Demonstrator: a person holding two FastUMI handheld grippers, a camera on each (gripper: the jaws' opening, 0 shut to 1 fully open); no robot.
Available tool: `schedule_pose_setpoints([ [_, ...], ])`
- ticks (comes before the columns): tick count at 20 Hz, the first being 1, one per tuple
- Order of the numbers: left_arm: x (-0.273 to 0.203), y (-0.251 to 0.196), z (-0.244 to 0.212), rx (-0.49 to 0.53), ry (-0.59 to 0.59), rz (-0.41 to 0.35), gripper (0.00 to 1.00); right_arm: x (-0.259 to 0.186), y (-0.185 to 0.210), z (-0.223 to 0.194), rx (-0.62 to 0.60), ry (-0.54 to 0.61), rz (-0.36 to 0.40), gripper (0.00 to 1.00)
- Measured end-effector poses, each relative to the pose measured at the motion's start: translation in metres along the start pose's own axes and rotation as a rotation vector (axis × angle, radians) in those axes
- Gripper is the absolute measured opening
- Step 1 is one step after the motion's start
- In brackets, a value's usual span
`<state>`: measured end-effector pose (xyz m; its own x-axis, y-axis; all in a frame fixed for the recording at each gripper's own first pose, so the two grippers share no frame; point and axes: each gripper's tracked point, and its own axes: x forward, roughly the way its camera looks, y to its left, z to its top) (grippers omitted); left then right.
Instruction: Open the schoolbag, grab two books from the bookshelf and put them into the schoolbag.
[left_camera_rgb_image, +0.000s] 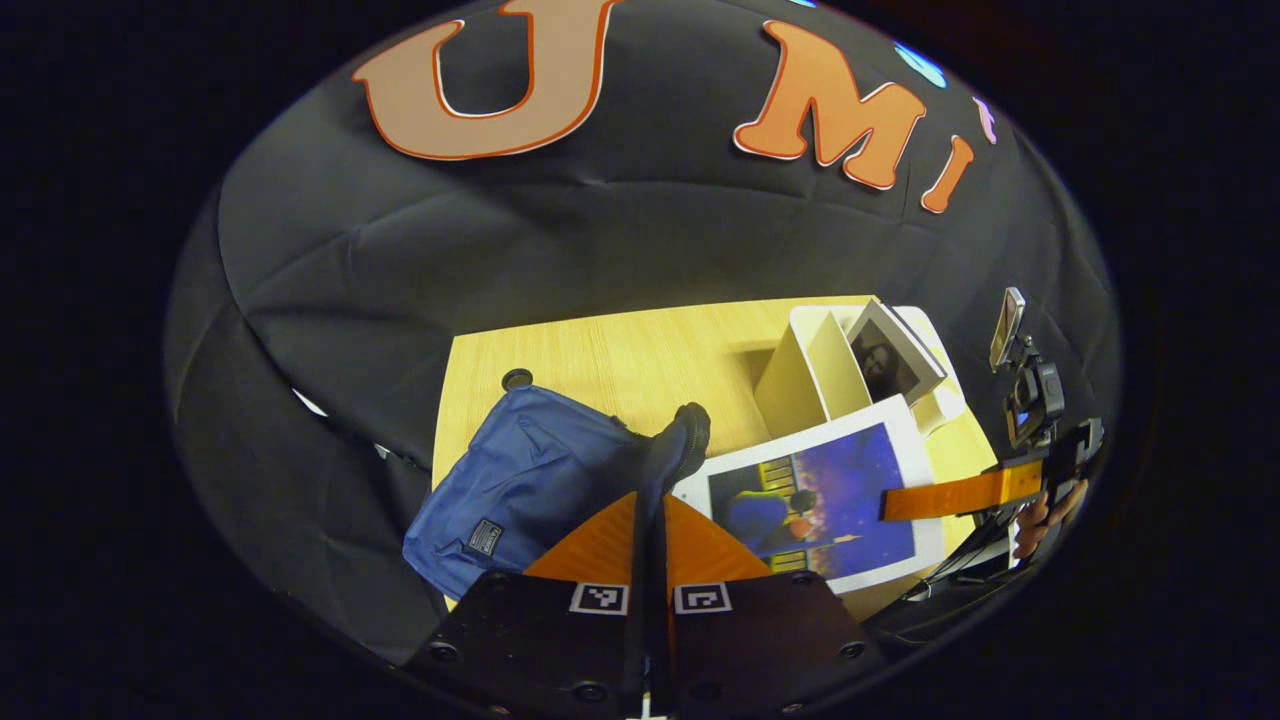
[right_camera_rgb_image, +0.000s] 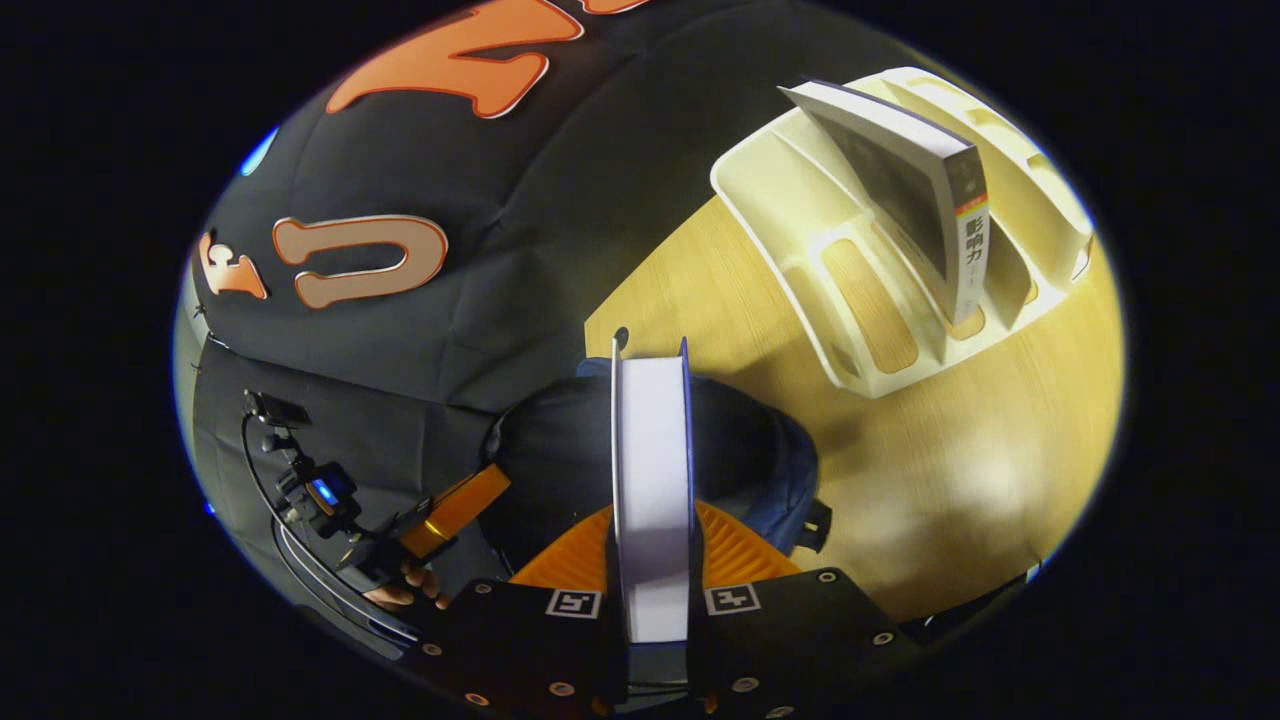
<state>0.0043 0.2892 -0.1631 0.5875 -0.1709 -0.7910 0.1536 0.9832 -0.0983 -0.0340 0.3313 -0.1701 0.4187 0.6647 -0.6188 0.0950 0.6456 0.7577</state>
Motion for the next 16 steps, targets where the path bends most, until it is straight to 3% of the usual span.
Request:
schedule_pose_setpoints([
  [3, -0.001, 0.002, -0.002, -0.013, -0.007, 0.003, 0.02, 0.024, -0.01, -0.022, 0.032, 0.054, -0.044, 0.23],
  [8, -0.003, 0.0, -0.003, -0.039, -0.012, -0.001, 0.03, 0.058, 0.005, -0.032, 0.071, 0.047, 0.05, 0.23],
  [16, -0.003, -0.011, -0.009, -0.072, 0.017, -0.012, 0.01, 0.109, 0.002, -0.042, 0.14, -0.015, 0.101, 0.23],
])
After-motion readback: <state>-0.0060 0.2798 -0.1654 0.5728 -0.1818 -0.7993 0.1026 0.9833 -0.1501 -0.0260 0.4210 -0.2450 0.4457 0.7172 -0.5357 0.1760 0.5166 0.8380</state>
